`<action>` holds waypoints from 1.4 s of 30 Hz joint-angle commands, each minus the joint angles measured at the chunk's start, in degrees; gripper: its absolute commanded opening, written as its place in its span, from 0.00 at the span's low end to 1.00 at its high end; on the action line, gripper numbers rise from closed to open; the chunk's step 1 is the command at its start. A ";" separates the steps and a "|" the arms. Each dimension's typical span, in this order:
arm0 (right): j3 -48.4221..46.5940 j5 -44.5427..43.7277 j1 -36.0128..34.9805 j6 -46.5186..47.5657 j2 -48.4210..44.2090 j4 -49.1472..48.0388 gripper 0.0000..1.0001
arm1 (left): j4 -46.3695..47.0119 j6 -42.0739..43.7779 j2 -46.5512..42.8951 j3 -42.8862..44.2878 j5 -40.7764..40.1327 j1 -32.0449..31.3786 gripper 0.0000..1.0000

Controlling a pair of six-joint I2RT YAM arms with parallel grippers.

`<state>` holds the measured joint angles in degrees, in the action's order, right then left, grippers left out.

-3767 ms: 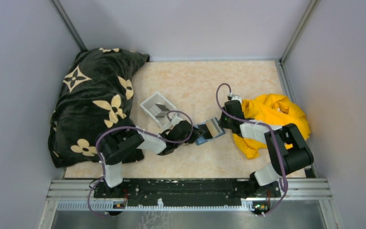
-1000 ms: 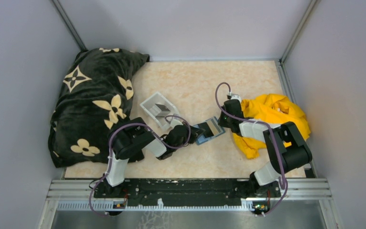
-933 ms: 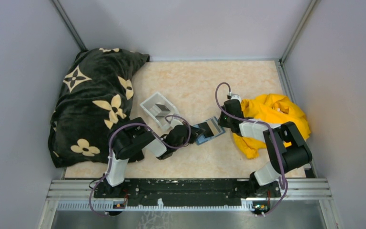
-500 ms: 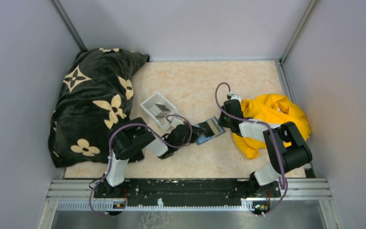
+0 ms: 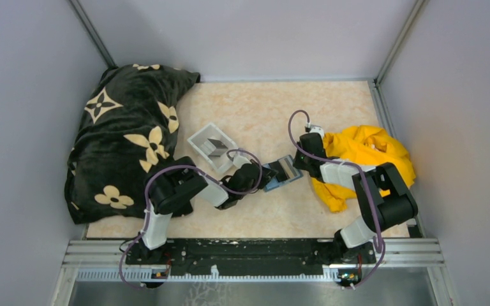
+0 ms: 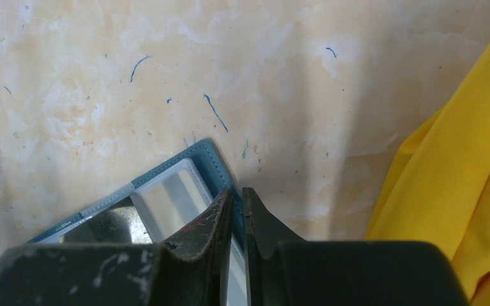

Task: Put the credit cards into the card holder
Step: Insert the credit card into the card holder.

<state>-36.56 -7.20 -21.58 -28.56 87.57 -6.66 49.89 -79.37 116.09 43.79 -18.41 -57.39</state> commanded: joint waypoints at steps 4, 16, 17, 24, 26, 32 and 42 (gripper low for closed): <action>-0.27 0.99 -0.48 0.27 0.31 2.89 0.12 | -13.00 6.03 -2.84 -0.07 -0.42 -0.18 0.22; -0.45 1.23 -0.80 0.17 0.24 2.96 0.12 | -31.33 12.08 -7.60 4.42 -1.52 0.17 0.53; -0.51 1.19 -0.95 0.11 0.23 3.03 0.12 | -32.06 12.62 -7.53 4.93 -1.53 0.17 0.53; -0.62 1.00 -1.40 0.12 -0.30 3.57 0.12 | -40.16 15.90 -6.41 9.31 -2.27 0.23 0.54; -0.56 0.87 -1.49 0.18 -0.36 3.72 0.12 | -42.75 16.67 -6.41 10.10 -2.88 0.26 0.57; 0.00 0.42 -1.44 0.33 -0.46 4.29 0.12 | -50.28 18.22 -6.15 11.76 -4.36 0.43 0.63; 0.81 0.18 -2.56 0.34 -0.65 4.43 0.12 | -56.88 22.04 -5.12 13.74 -6.79 0.43 0.76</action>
<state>-36.49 -7.44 -22.68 -28.56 87.39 -6.26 8.10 -61.71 107.79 58.70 -22.28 -57.41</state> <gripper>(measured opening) 0.119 0.740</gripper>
